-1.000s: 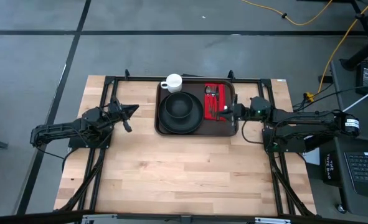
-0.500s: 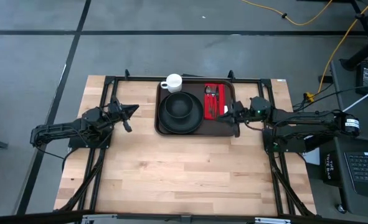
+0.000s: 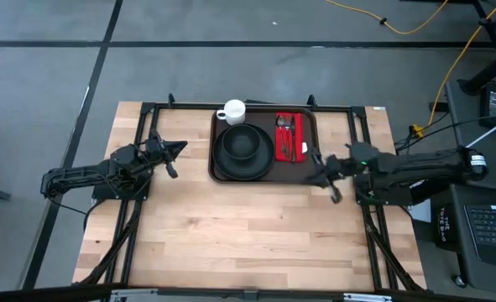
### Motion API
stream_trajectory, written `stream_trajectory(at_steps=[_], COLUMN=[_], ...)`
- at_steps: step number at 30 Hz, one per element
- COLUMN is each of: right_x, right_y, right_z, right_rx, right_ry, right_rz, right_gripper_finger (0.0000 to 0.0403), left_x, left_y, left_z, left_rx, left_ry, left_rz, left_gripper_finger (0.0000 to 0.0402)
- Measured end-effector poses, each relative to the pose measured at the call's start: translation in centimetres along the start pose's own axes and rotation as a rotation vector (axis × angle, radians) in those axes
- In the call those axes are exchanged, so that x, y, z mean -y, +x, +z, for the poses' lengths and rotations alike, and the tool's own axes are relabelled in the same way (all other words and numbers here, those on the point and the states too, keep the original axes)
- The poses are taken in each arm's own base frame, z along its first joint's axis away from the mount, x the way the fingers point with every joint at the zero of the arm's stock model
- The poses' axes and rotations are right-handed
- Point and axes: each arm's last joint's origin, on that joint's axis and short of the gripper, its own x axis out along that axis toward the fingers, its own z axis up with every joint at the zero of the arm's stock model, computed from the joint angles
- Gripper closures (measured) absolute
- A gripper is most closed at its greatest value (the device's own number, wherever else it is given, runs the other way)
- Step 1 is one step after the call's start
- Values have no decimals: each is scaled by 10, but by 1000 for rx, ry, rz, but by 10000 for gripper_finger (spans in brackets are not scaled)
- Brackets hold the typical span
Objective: Set up tray
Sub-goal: Return to Home Position
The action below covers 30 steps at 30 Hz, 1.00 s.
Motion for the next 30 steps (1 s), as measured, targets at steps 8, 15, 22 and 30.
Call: stream_trajectory(at_steps=[8,15,22,30], right_x=[-39,-39,-37,-36], right_y=[-37,-59,-68,-66], right_z=[3,-49,-53,-60], right_rx=[44,239,236,179], right_ry=[-84,-63,-13,-38], right_rz=[141,226,230,165], right_gripper_finger=[397,397,393,380], left_x=[0,0,0,0], left_y=[0,0,0,0], left_z=[0,0,0,0], left_rx=[0,0,-1,-1], left_ry=[0,0,1,1], left_rz=[-1,-1,-2,-2], left_gripper_finger=[399,398,397,395])
